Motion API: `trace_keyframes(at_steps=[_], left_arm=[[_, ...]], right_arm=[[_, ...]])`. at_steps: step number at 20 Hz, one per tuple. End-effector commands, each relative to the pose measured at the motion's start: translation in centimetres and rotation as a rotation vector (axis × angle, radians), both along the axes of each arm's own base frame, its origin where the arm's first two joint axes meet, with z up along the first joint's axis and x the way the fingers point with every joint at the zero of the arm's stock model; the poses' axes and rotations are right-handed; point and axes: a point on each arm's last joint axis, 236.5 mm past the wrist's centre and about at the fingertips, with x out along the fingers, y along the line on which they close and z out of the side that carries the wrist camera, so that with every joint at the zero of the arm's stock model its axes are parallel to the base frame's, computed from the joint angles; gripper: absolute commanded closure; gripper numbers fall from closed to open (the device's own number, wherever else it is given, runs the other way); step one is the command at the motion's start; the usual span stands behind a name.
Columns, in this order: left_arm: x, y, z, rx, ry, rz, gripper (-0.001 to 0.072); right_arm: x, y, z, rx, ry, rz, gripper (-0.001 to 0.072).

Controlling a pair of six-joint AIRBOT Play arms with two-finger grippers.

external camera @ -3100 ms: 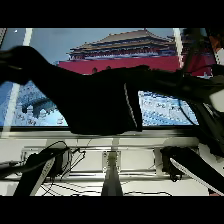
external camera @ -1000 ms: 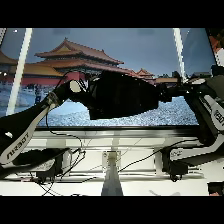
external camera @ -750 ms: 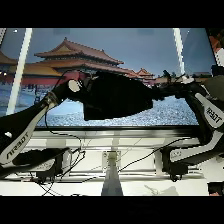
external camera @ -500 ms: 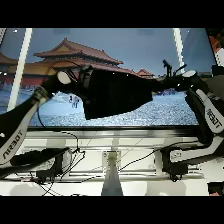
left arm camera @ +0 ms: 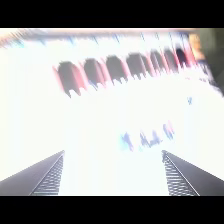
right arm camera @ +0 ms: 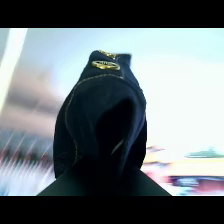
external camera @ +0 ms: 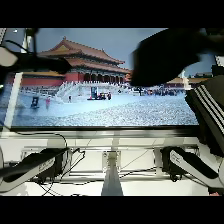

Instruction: Fold the clothes and pants, and hang the long-sleeved shirts on hangers.

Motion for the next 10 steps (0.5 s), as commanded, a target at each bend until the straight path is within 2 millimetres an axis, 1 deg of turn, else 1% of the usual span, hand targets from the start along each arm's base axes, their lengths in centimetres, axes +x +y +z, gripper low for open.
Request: trace_keyframes(at_steps=[1, 2, 3, 5, 7, 8, 9, 10], left_arm=[[-0.3, 2.1, 6.1, 0.006, -0.185, 0.066, 0.0020], [-0.6, 2.0, 7.3, -0.006, -0.220, 0.070, 0.0020], [-0.9, 1.7, 8.2, -0.025, -0.239, 0.068, 0.0020], [-1.3, 1.3, 9.0, -0.045, -0.254, 0.064, 0.0020], [-1.3, 1.4, 8.9, -0.044, -0.253, 0.064, 0.0020], [-1.3, 1.4, 8.8, -0.044, -0.251, 0.064, 0.0020], [-1.3, 1.4, 8.8, -0.044, -0.251, 0.064, 0.0020], [-1.3, 1.4, 8.8, -0.044, -0.251, 0.064, 0.0020]], right_arm=[[-9.9, -12.5, 8.3, -0.005, -0.062, -0.623, 0.0667], [-13.4, -15.1, 9.4, -0.042, -0.046, -0.736, 0.0666], [-17.4, -17.5, 10.2, -0.081, -0.017, -0.867, 0.0667], [-24.7, -21.3, 11.6, -0.188, 0.031, -1.084, 0.0666], [-29.7, -23.7, 12.2, -0.263, 0.070, -1.222, 0.0666], [-31.5, -24.4, 12.0, -0.258, 0.089, -1.286, 0.0664], [-33.0, -24.9, 11.7, -0.244, 0.110, -1.342, 0.0636], [-34.1, -25.3, 11.2, -0.230, 0.134, -1.382, 0.0511]])
